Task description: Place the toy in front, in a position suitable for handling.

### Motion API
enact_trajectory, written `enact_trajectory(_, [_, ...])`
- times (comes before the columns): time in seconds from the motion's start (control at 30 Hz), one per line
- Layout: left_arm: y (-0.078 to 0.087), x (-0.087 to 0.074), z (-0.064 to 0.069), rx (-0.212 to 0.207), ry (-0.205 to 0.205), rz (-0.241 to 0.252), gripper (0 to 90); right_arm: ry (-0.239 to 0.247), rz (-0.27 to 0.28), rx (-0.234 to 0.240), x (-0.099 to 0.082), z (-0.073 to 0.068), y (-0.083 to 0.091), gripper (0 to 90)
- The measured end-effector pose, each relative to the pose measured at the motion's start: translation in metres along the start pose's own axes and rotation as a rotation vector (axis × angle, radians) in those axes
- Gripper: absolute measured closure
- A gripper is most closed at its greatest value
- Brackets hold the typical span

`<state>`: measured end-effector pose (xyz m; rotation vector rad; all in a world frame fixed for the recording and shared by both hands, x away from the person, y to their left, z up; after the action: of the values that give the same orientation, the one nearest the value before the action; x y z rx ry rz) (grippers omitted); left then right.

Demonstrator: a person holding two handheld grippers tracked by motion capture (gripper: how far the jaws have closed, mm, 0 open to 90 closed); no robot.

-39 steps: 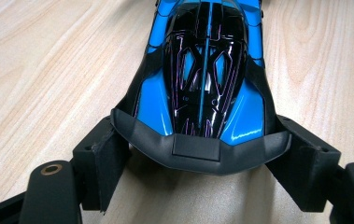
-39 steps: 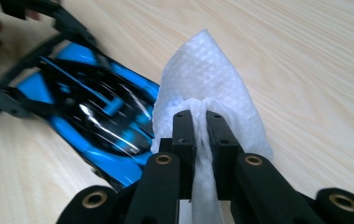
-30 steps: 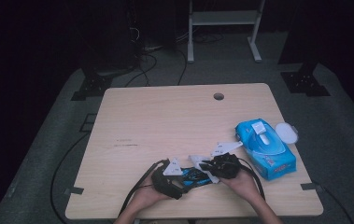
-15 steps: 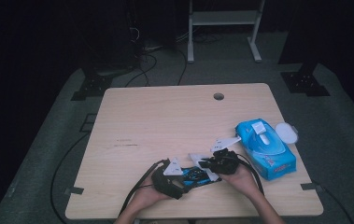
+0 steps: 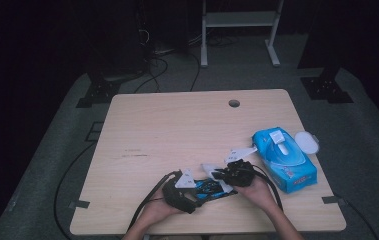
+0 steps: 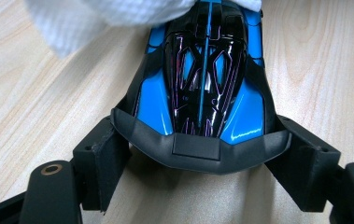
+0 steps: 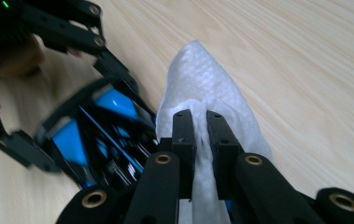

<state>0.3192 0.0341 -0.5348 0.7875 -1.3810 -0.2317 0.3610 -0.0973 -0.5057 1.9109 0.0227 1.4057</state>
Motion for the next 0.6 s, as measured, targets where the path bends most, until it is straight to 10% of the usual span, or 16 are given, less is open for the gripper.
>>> enact_trajectory(0.2, [0.000, 0.000, 0.000, 0.001, 0.003, 0.003, 24.7, -0.028, -0.023, -0.059, -0.027, 0.015, 0.033, 83.1])
enact_trajectory(0.6, [0.000, -0.001, 0.000, 0.005, -0.001, 0.002, 24.7, -0.072, -0.018, -0.032, -0.050, 0.005, 0.055, 83.2])
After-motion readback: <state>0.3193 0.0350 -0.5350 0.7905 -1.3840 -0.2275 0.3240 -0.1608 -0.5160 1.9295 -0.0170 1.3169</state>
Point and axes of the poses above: each handheld gripper's, and its own axes: y roughly backward along the jaws, x roughly out of its top, z roughly to its right, the point moved 8 cm from there along -y, roughly forward along the jaws, and after that the axes turned 6 degrees about z, right-handed, at the moved point
